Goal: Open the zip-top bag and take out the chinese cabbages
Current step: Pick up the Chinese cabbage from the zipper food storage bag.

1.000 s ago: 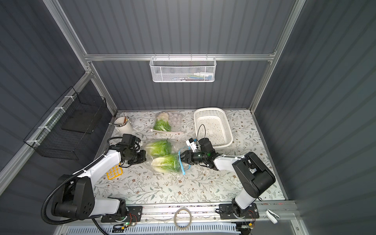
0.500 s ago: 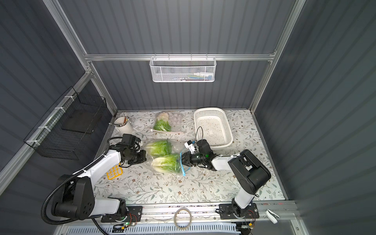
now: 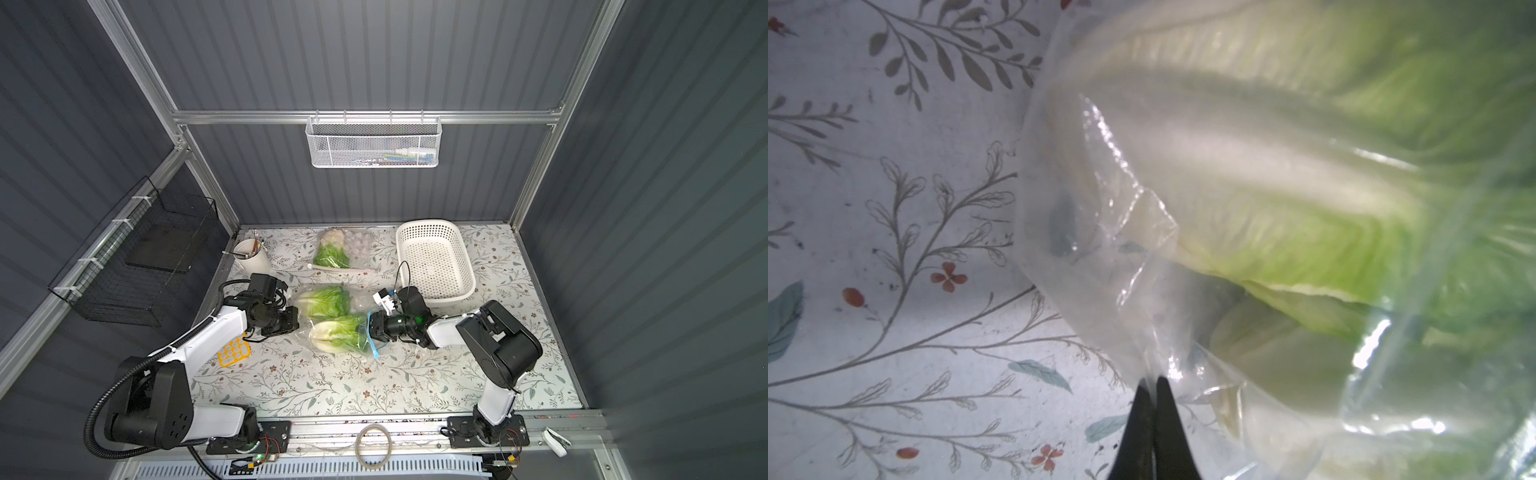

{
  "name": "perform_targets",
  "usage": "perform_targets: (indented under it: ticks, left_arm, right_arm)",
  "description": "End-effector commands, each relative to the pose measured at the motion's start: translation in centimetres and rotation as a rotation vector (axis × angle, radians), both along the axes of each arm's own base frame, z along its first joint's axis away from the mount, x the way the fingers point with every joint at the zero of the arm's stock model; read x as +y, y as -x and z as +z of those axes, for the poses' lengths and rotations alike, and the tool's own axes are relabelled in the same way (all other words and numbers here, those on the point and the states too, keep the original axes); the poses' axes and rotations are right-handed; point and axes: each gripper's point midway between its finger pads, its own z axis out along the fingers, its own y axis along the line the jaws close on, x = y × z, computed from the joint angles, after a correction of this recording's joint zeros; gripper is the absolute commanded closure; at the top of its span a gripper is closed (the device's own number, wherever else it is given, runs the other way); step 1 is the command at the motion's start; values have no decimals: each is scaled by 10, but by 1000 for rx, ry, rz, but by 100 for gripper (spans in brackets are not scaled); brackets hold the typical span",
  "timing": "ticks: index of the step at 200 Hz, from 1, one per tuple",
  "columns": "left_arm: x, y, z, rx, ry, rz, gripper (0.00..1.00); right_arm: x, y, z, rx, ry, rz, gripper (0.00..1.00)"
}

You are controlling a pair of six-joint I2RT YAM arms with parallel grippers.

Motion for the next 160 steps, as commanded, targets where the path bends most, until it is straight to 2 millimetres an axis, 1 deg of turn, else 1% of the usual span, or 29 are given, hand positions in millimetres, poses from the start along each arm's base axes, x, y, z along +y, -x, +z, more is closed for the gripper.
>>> perform_targets:
  ticks: [1, 18, 34, 49, 73, 100, 130, 160]
  left_arm:
    - [-3, 1, 5, 10, 26, -2, 100]
    - [-3, 1, 5, 10, 25, -3, 100]
    - [-2, 1, 5, 10, 23, 1, 100]
    - [-2, 1, 5, 8, 21, 4, 100]
    - [1, 0, 6, 2, 9, 10, 100]
    - [3, 0, 7, -5, -3, 21, 100]
    - [10, -1, 8, -20, -38, 45, 100]
    - [15, -1, 8, -22, -58, 61, 100]
  right_arm:
    - [9, -5, 12, -26, -43, 12, 65]
    - [10, -7, 14, -32, -48, 13, 68]
    - [11, -8, 15, -33, -47, 14, 72]
    - [12, -8, 15, -31, -48, 19, 81]
    - [12, -8, 15, -30, -42, 30, 100]
    - [9, -8, 18, -39, -37, 32, 100]
    - [1, -10, 20, -53, -17, 18, 100]
    - [-8, -10, 27, -73, -14, 9, 100]
